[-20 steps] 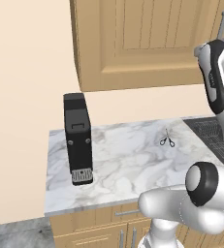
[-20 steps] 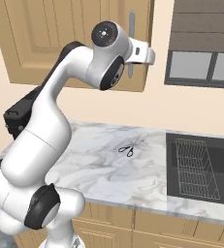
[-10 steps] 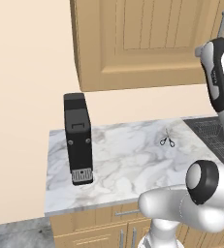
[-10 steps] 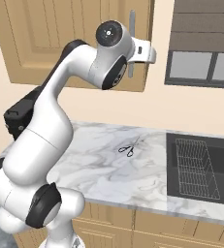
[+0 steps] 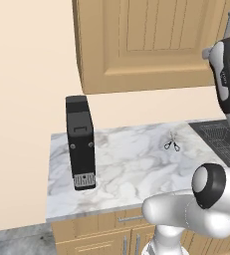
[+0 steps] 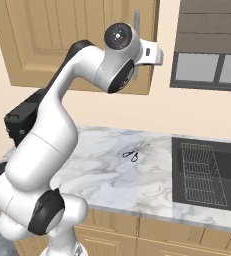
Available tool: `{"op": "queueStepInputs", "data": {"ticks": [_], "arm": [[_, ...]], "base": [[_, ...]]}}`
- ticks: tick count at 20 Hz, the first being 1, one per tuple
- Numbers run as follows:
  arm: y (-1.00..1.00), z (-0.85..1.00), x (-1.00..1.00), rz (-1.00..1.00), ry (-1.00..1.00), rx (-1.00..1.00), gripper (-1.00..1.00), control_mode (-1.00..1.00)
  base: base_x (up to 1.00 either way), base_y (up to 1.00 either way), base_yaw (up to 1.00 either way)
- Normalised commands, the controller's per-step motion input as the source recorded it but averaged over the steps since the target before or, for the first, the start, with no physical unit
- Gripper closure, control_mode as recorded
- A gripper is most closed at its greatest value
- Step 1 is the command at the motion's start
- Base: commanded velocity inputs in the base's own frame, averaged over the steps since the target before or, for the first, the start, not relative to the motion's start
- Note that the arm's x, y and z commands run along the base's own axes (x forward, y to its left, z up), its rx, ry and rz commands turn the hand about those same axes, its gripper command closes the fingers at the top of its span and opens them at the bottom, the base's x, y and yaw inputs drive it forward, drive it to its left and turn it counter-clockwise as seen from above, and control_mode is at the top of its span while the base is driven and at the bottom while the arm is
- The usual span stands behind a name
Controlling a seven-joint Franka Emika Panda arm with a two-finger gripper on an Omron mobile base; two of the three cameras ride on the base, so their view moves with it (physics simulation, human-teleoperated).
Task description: Pick the spray and soap dispenser from the cabinet and place them on the counter.
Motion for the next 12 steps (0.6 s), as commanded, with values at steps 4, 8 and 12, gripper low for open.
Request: {"op": "queueStepInputs", "data": {"ticks": [4, 8, 12], "arm": [[-0.22, -0.17, 0.0, 0.0, 0.0, 0.0, -1.0, -1.0], [-0.04, -0.07, 0.0, 0.01, 0.0, 0.0, -1.0, -1.0], [0.07, -0.06, 0.06, 0.0, 0.0, 0.0, -1.0, -1.0]], "base": [[0.0, 0.0, 0.0], [0.0, 0.0, 0.0], [0.0, 0.0, 0.0]]}}
